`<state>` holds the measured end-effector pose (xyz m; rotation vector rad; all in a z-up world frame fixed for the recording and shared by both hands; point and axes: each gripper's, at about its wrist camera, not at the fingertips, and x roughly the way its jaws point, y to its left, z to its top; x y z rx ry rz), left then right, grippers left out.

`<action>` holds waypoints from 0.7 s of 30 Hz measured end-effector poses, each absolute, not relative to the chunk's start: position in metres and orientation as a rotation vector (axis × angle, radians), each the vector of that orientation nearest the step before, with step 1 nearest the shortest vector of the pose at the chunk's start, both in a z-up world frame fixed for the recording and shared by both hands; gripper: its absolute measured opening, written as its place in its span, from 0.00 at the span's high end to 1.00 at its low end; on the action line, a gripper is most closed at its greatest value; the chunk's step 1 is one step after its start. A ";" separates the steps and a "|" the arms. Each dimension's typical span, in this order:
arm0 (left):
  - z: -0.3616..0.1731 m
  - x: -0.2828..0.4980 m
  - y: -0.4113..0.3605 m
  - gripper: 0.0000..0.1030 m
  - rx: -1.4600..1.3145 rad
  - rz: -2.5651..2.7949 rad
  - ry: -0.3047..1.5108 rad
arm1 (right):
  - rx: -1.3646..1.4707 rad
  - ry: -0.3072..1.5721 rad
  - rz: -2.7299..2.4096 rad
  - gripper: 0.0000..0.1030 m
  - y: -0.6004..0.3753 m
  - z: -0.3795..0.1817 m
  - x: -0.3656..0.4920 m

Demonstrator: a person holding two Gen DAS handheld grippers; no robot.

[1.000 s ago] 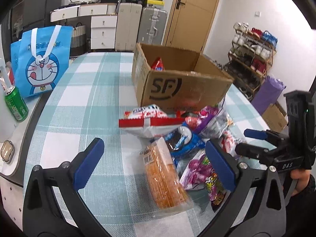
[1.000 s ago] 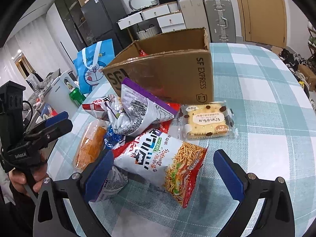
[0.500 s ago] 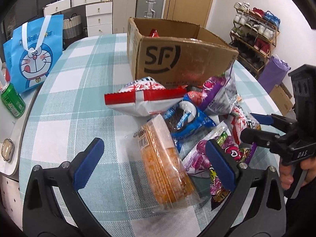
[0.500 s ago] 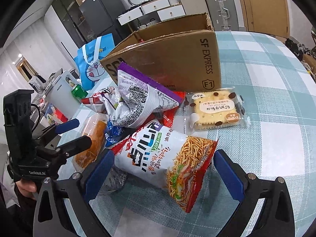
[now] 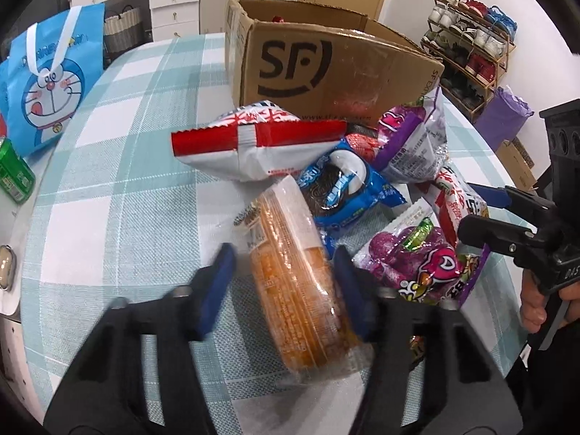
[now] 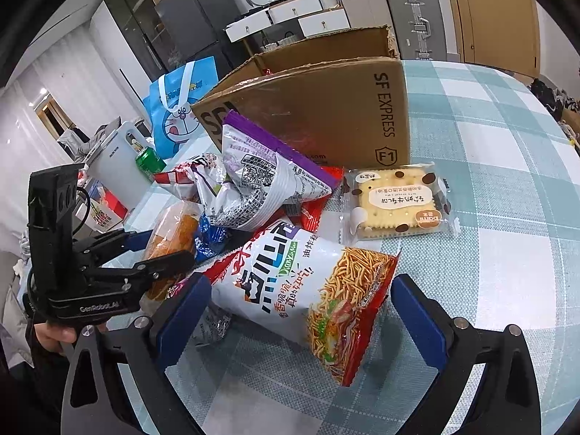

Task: Organize snacks
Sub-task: 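Grasp the orange bread bag with the left gripper while the right grasps the white noodle-snack bag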

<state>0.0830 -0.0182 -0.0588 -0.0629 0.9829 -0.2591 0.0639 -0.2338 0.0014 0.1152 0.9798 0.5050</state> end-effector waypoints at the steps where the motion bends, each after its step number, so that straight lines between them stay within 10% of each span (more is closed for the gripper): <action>1: -0.059 0.083 -0.018 0.60 -0.067 -0.267 0.982 | 0.119 0.977 0.508 0.04 -0.234 0.002 0.064; 5: -0.058 0.080 -0.022 0.65 -0.028 -0.255 0.963 | 0.128 0.974 0.510 0.07 -0.235 0.001 0.064; 14: -0.050 0.078 -0.024 0.67 -0.010 -0.253 0.941 | 0.093 0.929 0.521 0.51 -0.238 0.011 0.061; 21: -0.047 0.074 -0.023 0.67 -0.007 -0.245 0.931 | 0.074 0.936 0.520 0.52 -0.239 0.013 0.059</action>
